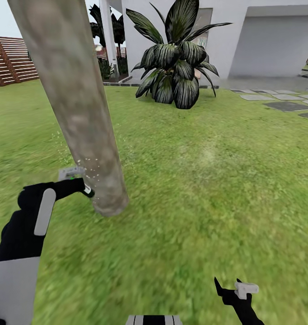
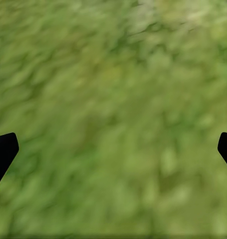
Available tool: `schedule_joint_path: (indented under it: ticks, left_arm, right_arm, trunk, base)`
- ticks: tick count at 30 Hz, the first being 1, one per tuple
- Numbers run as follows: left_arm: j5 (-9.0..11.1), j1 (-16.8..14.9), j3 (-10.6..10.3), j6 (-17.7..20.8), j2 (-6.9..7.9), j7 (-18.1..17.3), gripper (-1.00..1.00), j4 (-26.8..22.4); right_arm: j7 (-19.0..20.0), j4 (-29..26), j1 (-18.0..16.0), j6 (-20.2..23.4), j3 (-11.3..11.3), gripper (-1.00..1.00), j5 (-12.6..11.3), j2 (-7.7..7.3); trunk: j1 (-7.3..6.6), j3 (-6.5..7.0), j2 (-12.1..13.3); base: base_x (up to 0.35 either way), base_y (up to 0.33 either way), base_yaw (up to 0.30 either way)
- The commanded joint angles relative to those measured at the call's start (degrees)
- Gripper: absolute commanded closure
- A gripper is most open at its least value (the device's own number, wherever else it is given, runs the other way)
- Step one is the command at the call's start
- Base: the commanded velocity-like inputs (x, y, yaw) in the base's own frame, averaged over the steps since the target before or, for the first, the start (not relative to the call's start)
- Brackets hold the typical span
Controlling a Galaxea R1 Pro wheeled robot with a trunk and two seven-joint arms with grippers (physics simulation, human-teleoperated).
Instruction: In the garden, pick up the pesticide atomizer on the floor and spray pesticide onto both trees until each tree trunk is fully covered.
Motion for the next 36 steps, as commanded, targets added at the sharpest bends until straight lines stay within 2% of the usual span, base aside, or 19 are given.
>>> schedule_joint_path:
  ticks: [1, 5, 7, 10, 12, 14, 16, 17, 20, 21, 23, 26, 36]
  left_arm:
    - [-0.06, -0.37, -0.06, 0.06, -0.11, 0.02, 1.0, -0.05]
    - [-0.31, 0.33, -0.26, -0.51, -0.13, 0.01, 1.0, 0.03]
    - [-0.7, 5.05, -0.37, -2.0, -0.22, 0.05, 1.0, 0.64]
    - [-1.21, 10.26, -2.27, -9.64, -0.26, 0.48, 1.0, 2.17]
    - [-3.61, 12.32, -3.11, -13.84, -0.36, 0.76, 1.0, 6.4]
    - [-5.55, 12.6, -3.17, -20.15, -0.57, 0.84, 1.0, 12.34]
    - [-7.85, 12.6, -3.14, -28.18, -0.95, 0.95, 1.0, 21.91]
    - [-8.97, 12.61, -3.09, -30.2, -1.72, 1.49, 1.0, 24.5]
    - [-12.19, 12.61, -3.07, -31.25, -3.84, 3.45, 1.0, 26.76]
    - [-13.05, 12.61, -3.15, -31.9, -5.24, 3.72, 1.0, 29.64]
    - [-13.25, 12.65, -3.09, -35.1, -6.35, 3.75, 1.0, 31.88]
    - [-13.26, 12.88, -3.11, -37.22, -6.57, 3.51, 1.0, 31.05]
    - [-13.1, 13.31, -3.07, -39.45, -6.67, 3.85, 1.0, 31.56]
  right_arm:
    - [0.0, 0.0, 0.0, 0.0, 0.01, -1.0, 0.01, 0.0]
    - [0.0, 0.0, 0.0, -0.01, 0.01, -1.0, 0.04, 0.0]
    - [0.0, 0.0, 0.0, 0.0, 0.02, -1.0, 0.08, 0.0]
    - [0.0, 0.0, 0.0, -0.03, -0.03, -1.0, 0.06, 0.0]
    - [0.0, 0.0, 0.0, -0.05, -0.02, -1.0, 0.01, 0.0]
    - [0.03, 0.0, 0.0, -0.08, -0.03, -1.0, 0.0, 0.0]
    - [0.02, 0.0, 0.0, -0.03, -0.06, -1.0, 0.0, -0.04]
    - [0.03, 0.0, 0.0, -0.02, -0.05, -1.0, 0.0, -0.06]
    - [0.06, 0.0, 0.0, 0.0, -0.03, -1.0, 0.0, -0.02]
    - [0.04, 0.0, 0.0, -0.04, -0.06, -1.0, 0.0, -0.12]
    - [0.03, -0.06, 0.0, -0.05, -0.07, -1.0, -0.02, -0.49]
    - [0.0, -0.02, 0.0, -0.08, -0.07, -1.0, -0.04, -0.35]
    - [-0.09, 0.0, 0.7, -0.04, -0.07, -1.0, 0.0, -0.28]
  trunk:
    - [0.0, 0.0, 0.0]
    - [0.0, 0.0, 0.0]
    - [0.0, 0.0, 0.0]
    - [0.0, 0.0, 0.0]
    - [0.0, 0.0, 0.0]
    - [0.0, 0.0, 0.0]
    - [0.0, 0.0, 0.0]
    - [0.0, 0.0, 0.0]
    - [0.0, 0.0, 0.0]
    - [0.0, 0.0, 0.0]
    - [0.0, 0.0, 0.0]
    - [0.0, 0.0, 0.0]
    - [0.0, 0.0, 0.0]
  base:
    - [0.0, 0.0, 0.0]
    - [0.0, 0.0, 0.0]
    - [0.0, 0.0, 0.0]
    - [0.0, 0.0, 0.0]
    - [0.0, 0.0, 0.0]
    - [0.0, 0.0, 0.0]
    - [0.0, 0.0, 0.0]
    - [0.0, 0.0, 0.0]
    - [0.0, 0.0, 0.0]
    - [0.0, 0.0, 0.0]
    - [0.0, 0.0, 0.0]
    - [0.005, -0.004, 0.0]
    - [0.016, -0.245, 0.033]
